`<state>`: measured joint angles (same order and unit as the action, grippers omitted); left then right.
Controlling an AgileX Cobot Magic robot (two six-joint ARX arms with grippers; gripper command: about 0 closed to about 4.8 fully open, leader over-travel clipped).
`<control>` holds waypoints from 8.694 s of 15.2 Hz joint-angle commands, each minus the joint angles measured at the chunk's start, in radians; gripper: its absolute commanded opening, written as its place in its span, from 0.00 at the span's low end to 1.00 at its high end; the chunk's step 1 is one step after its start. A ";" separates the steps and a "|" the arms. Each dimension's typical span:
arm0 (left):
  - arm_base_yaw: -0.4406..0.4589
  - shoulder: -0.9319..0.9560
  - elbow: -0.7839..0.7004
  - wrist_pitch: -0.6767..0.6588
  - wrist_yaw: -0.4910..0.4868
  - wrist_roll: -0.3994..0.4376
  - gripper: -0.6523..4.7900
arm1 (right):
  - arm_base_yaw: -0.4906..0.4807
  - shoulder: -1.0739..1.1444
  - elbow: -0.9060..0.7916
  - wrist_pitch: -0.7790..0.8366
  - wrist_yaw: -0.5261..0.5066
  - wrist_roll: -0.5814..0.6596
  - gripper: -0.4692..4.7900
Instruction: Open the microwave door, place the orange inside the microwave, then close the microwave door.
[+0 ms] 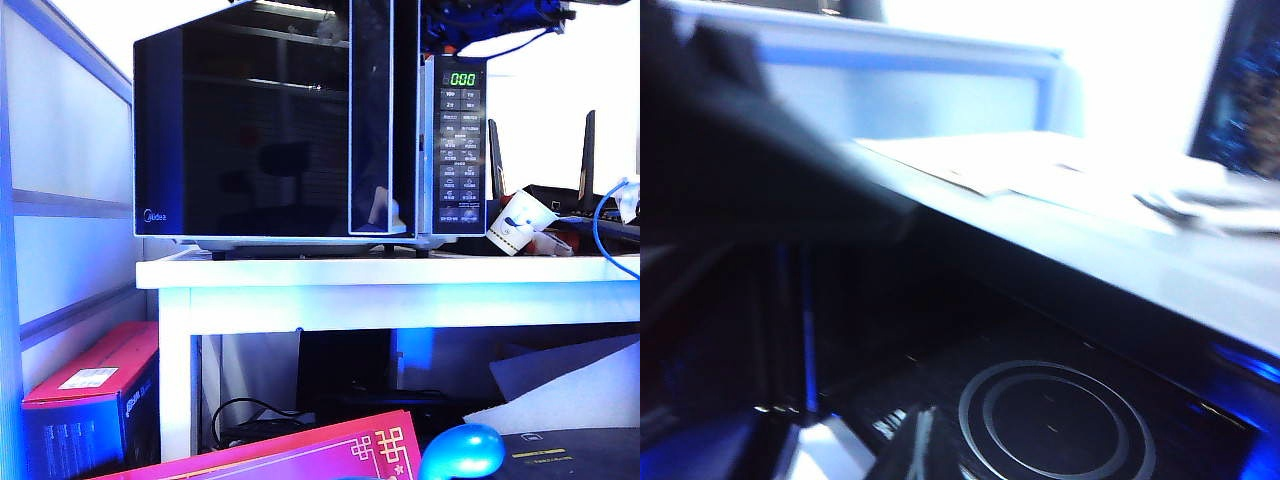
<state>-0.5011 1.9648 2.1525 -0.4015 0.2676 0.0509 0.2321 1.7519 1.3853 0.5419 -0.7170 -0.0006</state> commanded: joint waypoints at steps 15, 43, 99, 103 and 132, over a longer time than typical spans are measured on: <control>0.011 -0.005 0.006 -0.120 0.008 0.027 0.11 | 0.036 -0.020 0.036 -0.074 -0.219 0.079 0.09; 0.032 -0.079 0.012 -0.540 0.006 0.054 0.11 | -0.030 -0.020 0.069 0.177 0.444 0.049 0.09; 0.044 -0.166 0.014 -0.867 -0.358 0.156 0.11 | -0.020 0.250 0.548 -0.301 0.648 -0.005 0.48; 0.044 -0.166 0.014 -0.855 -0.358 0.156 0.11 | -0.009 0.240 0.548 -0.306 0.599 -0.008 0.42; 0.044 -0.171 0.014 -0.868 -0.361 0.159 0.11 | 0.180 0.380 0.546 -0.498 0.270 -0.030 0.42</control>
<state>-0.4568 1.8038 2.1643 -1.2758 -0.0906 0.2092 0.4107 2.1242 1.9289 -0.0013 -0.4423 -0.0273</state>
